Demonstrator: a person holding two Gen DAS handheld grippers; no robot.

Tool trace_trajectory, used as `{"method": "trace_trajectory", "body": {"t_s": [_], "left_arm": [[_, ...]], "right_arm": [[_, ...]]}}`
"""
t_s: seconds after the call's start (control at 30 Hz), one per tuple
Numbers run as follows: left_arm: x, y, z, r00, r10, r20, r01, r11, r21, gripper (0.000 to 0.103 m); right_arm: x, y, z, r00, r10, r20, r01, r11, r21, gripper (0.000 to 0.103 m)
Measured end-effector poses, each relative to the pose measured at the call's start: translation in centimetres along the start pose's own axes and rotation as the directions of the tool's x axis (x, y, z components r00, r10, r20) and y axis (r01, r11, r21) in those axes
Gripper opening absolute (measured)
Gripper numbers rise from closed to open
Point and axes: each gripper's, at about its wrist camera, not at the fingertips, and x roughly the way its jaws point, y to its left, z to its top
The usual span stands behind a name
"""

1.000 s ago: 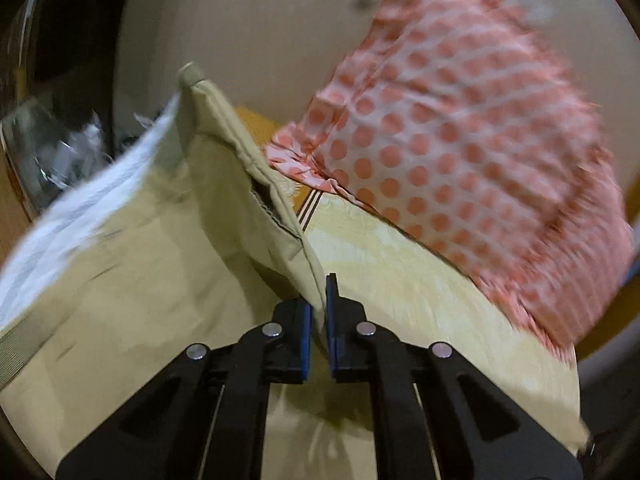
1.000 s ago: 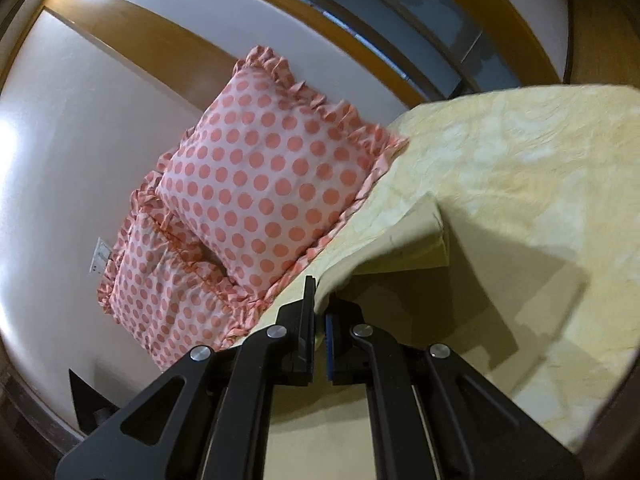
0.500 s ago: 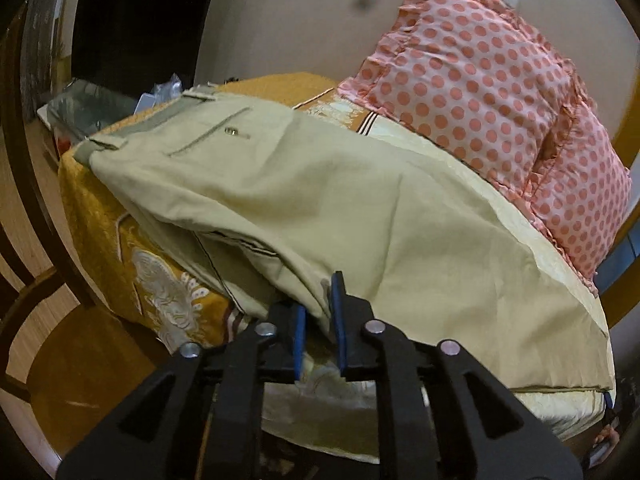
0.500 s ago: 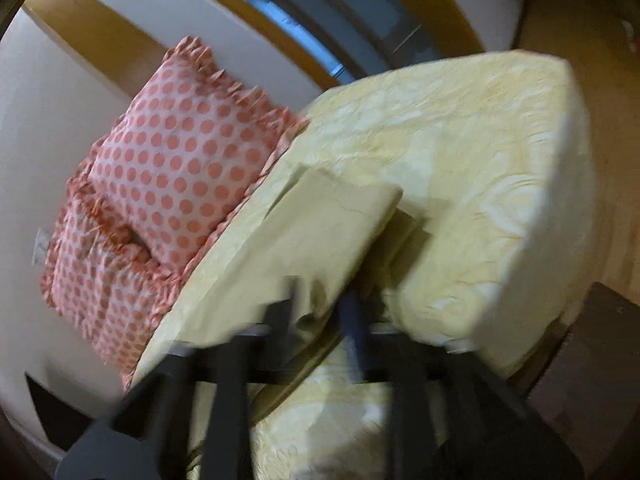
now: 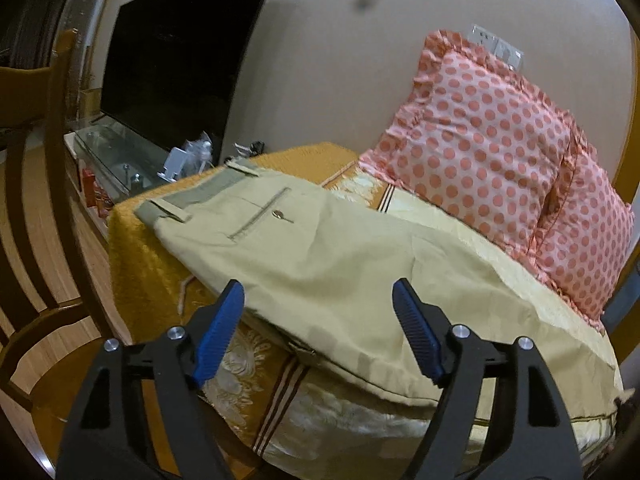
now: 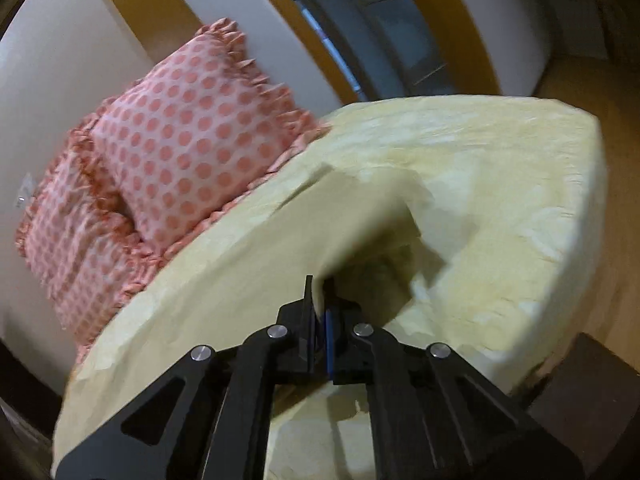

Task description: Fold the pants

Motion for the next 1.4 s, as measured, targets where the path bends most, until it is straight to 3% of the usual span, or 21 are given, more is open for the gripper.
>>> {"method": "trace_trajectory", "body": {"t_s": [0.07, 0.13, 0.2, 0.27, 0.37, 0.43, 0.47, 0.5, 0.53, 0.57, 0.6, 0.67, 0.73, 0.77, 0.83, 0.9, 0.97, 1.0, 1.03, 1.23, 1.4], "left_arm": [[1.1, 0.4, -0.1, 1.0, 0.006, -0.018, -0.006, 1.0, -0.007, 0.079], [2.0, 0.8, -0.3, 0.999, 0.005, -0.043, -0.006, 1.0, -0.03, 0.081], [2.9, 1.3, -0.7, 0.997, 0.006, -0.075, -0.01, 0.998, -0.058, 0.081], [3.5, 1.7, -1.2, 0.995, 0.002, -0.101, -0.01, 0.997, -0.075, 0.081], [3.2, 1.6, -1.5, 0.996, 0.012, -0.084, -0.018, 0.997, -0.07, 0.084], [2.9, 2.1, -1.5, 0.997, -0.009, -0.077, 0.001, 0.995, -0.098, 0.084], [2.7, 2.5, -1.4, 0.997, -0.011, -0.07, 0.003, 0.994, -0.114, 0.085], [2.7, 2.7, -1.3, 0.998, -0.011, -0.068, 0.003, 0.993, -0.119, 0.085], [2.6, 3.2, -1.2, 0.998, -0.01, -0.065, 0.001, 0.992, -0.127, 0.085], [2.5, 3.7, -1.0, 0.998, -0.012, -0.059, 0.004, 0.99, -0.138, 0.085], [2.5, 4.1, -0.9, 0.998, -0.016, -0.056, 0.008, 0.989, -0.146, 0.085], [2.7, 4.6, -0.7, 0.998, -0.022, -0.054, 0.013, 0.987, -0.161, 0.085], [3.1, 5.0, -0.5, 0.998, -0.035, -0.06, 0.024, 0.983, -0.181, 0.085], [3.3, 5.1, -0.4, 0.997, -0.043, -0.065, 0.03, 0.981, -0.189, 0.085], [3.7, 5.2, -0.4, 0.996, -0.046, -0.073, 0.03, 0.979, -0.201, 0.085], [4.0, 5.2, -0.4, 0.996, -0.038, -0.075, 0.021, 0.978, -0.209, 0.086], [4.1, 5.2, -0.4, 0.997, -0.031, -0.074, 0.015, 0.977, -0.211, 0.087], [4.2, 5.2, -0.3, 0.997, -0.027, -0.073, 0.01, 0.976, -0.217, 0.087], [4.2, 5.3, -0.2, 0.997, -0.021, -0.071, 0.004, 0.975, -0.222, 0.087], [4.4, 5.0, 1.1, 0.998, 0.041, -0.054, -0.052, 0.976, -0.21, 0.085], [5.4, 4.3, 1.5, 0.99, 0.097, -0.102, -0.113, 0.98, -0.162, 0.088]], "right_arm": [[0.0, 1.5, 0.7, 1.0, 0.028, 0.009, -0.028, 0.999, -0.022, 0.004], [-0.4, 5.4, 1.5, 0.994, 0.112, 0.02, -0.109, 0.99, -0.089, 0.004], [-0.5, 10.3, 1.6, 0.976, 0.219, 0.002, -0.216, 0.962, -0.167, 0.003], [-0.7, 16.2, 0.5, 0.94, 0.339, -0.041, -0.338, 0.907, -0.251, 0.003], [-0.5, 25.8, -3.7, 0.84, 0.505, -0.198, -0.542, 0.762, -0.354, 0.003], [0.0, 31.4, -8.4, 0.754, 0.553, -0.356, -0.657, 0.643, -0.394, 0.004], [0.4, 33.7, -11.0, 0.724, 0.532, -0.44, -0.689, 0.593, -0.416, 0.007], [0.8, 36.2, -15.0, 0.678, 0.463, -0.571, -0.729, 0.519, -0.446, 0.014], [0.8, 37.4, -17.7, 0.647, 0.404, -0.646, -0.754, 0.468, -0.462, 0.019], [0.4, 38.4, -20.9, 0.616, 0.325, -0.718, -0.777, 0.403, -0.484, 0.034], [-0.2, 38.6, -22.3, 0.61, 0.301, -0.733, -0.784, 0.368, -0.501, 0.052], [-1.8, 38.4, -23.1, 0.608, 0.336, -0.719, -0.791, 0.332, -0.514, 0.07], [-2.7, 37.6, -21.4, 0.61, 0.42, -0.672, -0.792, 0.361, -0.492, 0.071], [-2.7, 37.2, -20.7, 0.629, 0.436, -0.644, -0.777, 0.388, -0.496, 0.071], [-1.6, 36.3, -19.7, 0.722, 0.392, -0.57, -0.69, 0.469, -0.551, 0.07], [0.6, 36.2, -20.9, 0.783, 0.23, -0.578, -0.603, 0.506, -0.617, 0.069], [2.1, 36.1, -22.3, 0.771, 0.149, -0.619, -0.596, 0.513, -0.619, 0.07], [1.9, 36.1, -22.0, 0.773, 0.176, -0.61, -0.602, 0.509, -0.615, 0.072], [1.9, 36.2, -21.8, 0.755, 0.186, -0.629, -0.623, 0.502, -0.6, 0.073], [1.8, 36.0, -22.0, 0.74, 0.215, -0.637, -0.641, 0.512, -0.572, 0.074], [2.1, 35.5, -22.1, 0.726, 0.24, -0.644, -0.656, 0.522, -0.545, 0.076]]}}
